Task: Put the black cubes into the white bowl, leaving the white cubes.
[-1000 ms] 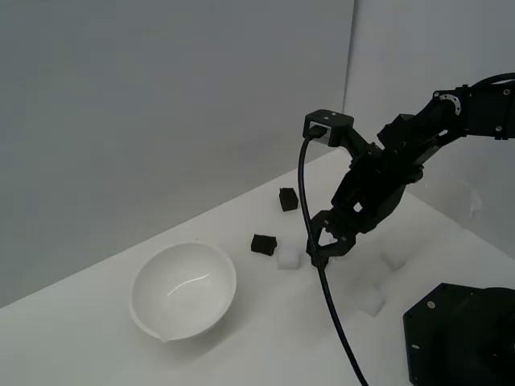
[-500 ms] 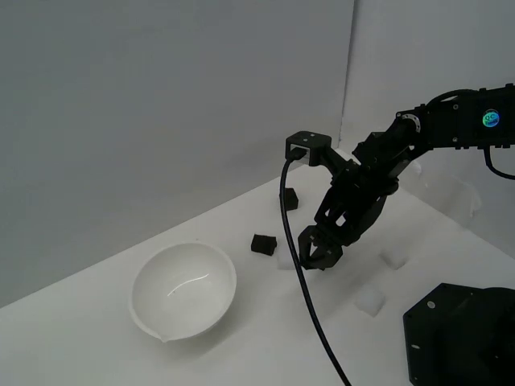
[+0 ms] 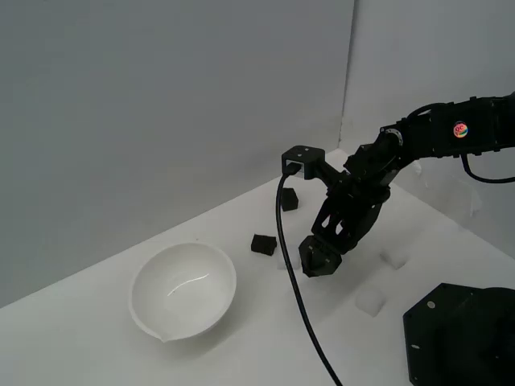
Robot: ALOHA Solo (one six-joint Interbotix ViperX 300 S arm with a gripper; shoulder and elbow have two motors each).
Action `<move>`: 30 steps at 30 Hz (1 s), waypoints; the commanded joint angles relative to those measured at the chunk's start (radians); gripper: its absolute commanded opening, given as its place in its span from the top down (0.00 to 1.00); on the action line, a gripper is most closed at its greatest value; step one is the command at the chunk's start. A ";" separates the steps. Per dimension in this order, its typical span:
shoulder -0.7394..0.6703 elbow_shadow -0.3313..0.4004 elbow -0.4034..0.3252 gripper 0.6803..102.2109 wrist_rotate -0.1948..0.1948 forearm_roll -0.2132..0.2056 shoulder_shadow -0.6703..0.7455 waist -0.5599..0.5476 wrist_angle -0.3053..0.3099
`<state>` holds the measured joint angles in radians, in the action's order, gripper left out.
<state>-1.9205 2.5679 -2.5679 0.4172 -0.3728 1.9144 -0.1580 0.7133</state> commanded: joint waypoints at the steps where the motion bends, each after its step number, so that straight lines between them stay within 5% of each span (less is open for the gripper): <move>1: -0.008 -0.008 0.008 0.02 0.003 0.000 0.011 -0.005 -0.002; 20: 0.091 -0.008 0.008 0.03 0.005 0.037 -0.084 0.018 -0.055; 26: 0.091 -0.008 0.008 0.27 0.005 0.037 -0.084 0.021 -0.025; 30: 0.100 -0.008 0.006 0.31 0.005 0.037 -0.095 0.023 -0.011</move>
<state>-1.8147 2.5602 -2.5587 0.4203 -0.3344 1.8086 -0.1227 0.6903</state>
